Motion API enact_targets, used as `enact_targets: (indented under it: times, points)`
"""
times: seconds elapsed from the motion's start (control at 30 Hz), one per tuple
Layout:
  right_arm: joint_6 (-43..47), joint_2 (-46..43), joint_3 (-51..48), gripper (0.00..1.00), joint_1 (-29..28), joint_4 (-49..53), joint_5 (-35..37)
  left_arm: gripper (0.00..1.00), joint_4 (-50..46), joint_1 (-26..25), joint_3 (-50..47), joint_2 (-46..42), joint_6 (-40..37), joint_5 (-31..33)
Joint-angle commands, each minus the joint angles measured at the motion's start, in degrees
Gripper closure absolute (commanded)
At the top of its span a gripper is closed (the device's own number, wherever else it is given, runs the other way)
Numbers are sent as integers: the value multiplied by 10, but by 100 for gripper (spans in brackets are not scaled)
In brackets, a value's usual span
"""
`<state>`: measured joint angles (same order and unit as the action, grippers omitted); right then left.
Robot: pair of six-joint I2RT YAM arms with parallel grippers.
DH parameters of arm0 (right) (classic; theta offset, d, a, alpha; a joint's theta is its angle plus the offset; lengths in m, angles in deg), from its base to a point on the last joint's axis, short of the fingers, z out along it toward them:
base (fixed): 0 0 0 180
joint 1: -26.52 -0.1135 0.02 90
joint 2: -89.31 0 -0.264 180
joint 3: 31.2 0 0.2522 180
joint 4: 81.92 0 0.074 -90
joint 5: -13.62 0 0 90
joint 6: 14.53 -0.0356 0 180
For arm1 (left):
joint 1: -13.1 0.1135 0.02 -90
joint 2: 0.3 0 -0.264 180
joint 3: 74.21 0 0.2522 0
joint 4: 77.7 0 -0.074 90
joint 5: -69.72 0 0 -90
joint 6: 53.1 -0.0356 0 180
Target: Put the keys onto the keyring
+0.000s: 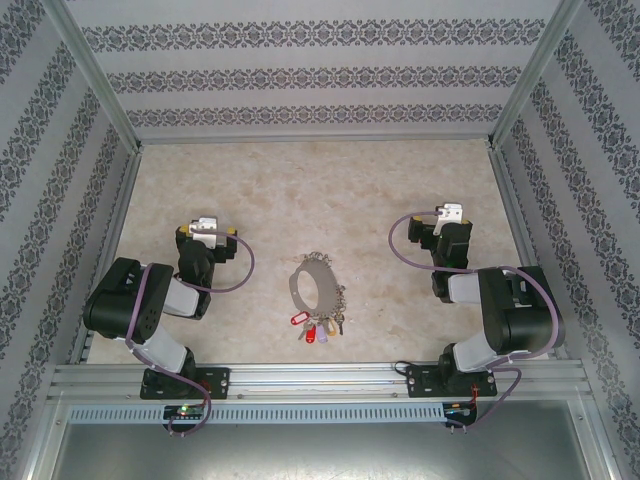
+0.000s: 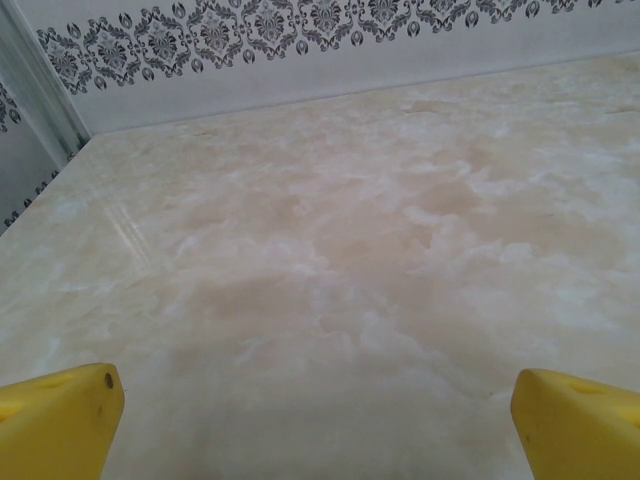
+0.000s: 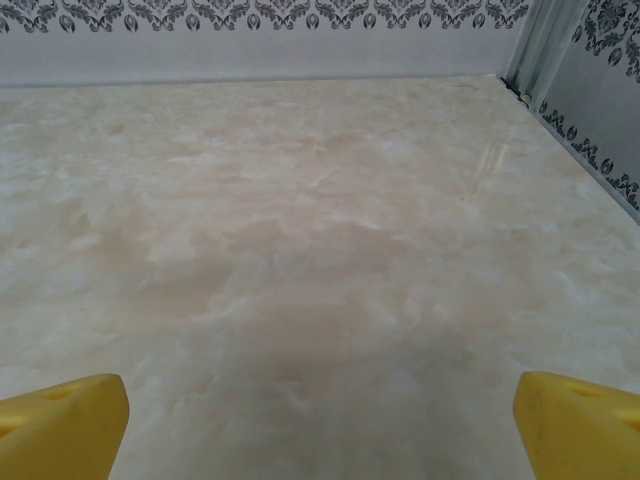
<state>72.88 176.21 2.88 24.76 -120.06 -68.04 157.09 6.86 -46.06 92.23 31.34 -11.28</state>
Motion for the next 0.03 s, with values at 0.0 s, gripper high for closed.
enact_targets:
  times: [0.0]
  points:
    - [1,-4,10,2,-5,-7,10,0,1,7,8,-6,12,-8]
